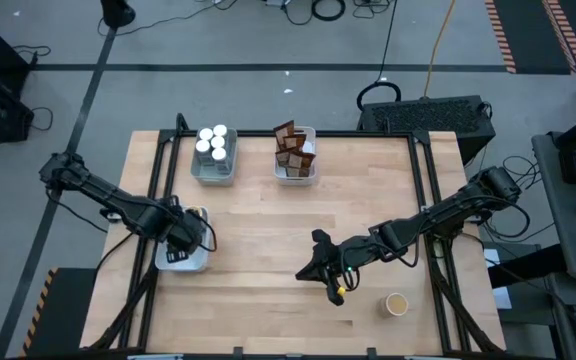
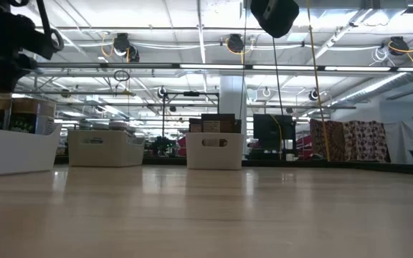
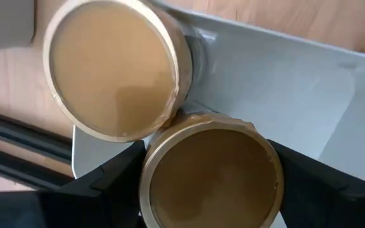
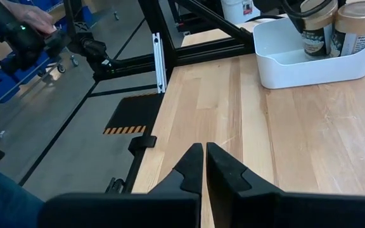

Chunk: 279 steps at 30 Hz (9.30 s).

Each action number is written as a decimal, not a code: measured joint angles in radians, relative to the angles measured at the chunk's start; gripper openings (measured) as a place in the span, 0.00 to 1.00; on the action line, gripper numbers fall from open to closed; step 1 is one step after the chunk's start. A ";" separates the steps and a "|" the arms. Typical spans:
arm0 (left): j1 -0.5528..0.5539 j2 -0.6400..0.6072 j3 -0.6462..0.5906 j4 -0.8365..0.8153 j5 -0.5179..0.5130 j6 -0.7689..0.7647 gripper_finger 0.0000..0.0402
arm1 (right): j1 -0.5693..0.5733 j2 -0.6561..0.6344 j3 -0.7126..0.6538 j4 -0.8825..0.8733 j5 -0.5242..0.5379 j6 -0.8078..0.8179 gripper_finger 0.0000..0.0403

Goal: Sort spices by type
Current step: Put the left gold seasoning bottle into the bottom white bin, then put the gold seasoning bottle into the bottom white bin

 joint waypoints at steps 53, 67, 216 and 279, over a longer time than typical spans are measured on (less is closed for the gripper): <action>0.002 0.015 0.197 0.141 0.144 -0.081 0.71 | 0.005 0.000 0.000 -0.001 -0.026 0.004 0.00; 0.002 0.133 0.195 0.118 0.204 -0.053 0.03 | 0.005 0.000 0.000 -0.001 -0.021 -0.019 0.00; 0.177 0.653 0.505 1.398 0.077 0.378 0.53 | 0.391 -0.133 -0.278 -0.741 0.062 0.979 0.00; 0.172 0.652 0.505 1.086 0.130 0.319 0.53 | -0.013 -0.002 -0.277 0.024 0.131 0.405 0.00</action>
